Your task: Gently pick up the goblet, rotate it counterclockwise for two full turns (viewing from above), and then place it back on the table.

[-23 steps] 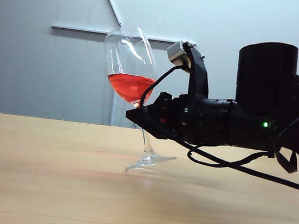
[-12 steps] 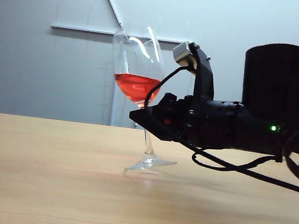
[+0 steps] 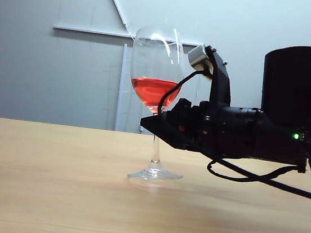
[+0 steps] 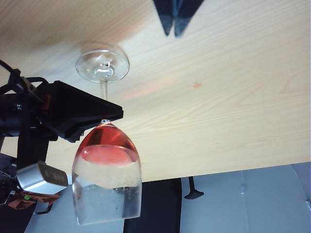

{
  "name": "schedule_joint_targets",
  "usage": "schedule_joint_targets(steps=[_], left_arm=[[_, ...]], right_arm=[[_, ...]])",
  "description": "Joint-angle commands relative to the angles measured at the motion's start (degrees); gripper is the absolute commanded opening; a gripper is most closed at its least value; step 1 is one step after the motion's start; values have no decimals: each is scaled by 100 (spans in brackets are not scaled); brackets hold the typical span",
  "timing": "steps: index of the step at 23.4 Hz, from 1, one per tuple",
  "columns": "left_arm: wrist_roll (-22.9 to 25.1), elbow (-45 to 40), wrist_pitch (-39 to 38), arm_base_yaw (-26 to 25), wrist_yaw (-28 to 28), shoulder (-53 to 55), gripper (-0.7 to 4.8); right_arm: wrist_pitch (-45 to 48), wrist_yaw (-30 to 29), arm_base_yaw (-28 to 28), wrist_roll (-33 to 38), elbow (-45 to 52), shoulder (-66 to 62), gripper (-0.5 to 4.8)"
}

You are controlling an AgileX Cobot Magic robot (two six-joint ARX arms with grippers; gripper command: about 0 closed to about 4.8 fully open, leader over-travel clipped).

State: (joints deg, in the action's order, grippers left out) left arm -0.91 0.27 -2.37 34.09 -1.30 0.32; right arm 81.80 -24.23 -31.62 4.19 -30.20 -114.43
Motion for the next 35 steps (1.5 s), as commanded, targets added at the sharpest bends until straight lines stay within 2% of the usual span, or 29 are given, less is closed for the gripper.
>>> schedule_joint_targets(steps=[1, 14, 16, 18, 26, 29, 35], left_arm=[[4, 24, 72, 4, 0, 2, -5], [4, 24, 72, 4, 0, 2, -5], [4, 24, 72, 4, 0, 2, -5], [4, 24, 72, 4, 0, 2, -5], [4, 24, 72, 4, -2, 2, -5], [4, 24, 72, 4, 0, 2, -5], [4, 24, 72, 4, 0, 2, -5]], right_arm=[[-101, -28, -7, 94, 92, -59, -6], [-101, -9, -4, 92, 411, -59, -4], [-101, -9, -4, 92, 422, -59, 5], [-101, -11, -4, 94, 459, -59, 46], [-101, -13, -4, 94, 459, -59, 69], [-101, -11, -4, 94, 459, -59, 124], [-101, -13, -4, 98, 459, -52, 127]])
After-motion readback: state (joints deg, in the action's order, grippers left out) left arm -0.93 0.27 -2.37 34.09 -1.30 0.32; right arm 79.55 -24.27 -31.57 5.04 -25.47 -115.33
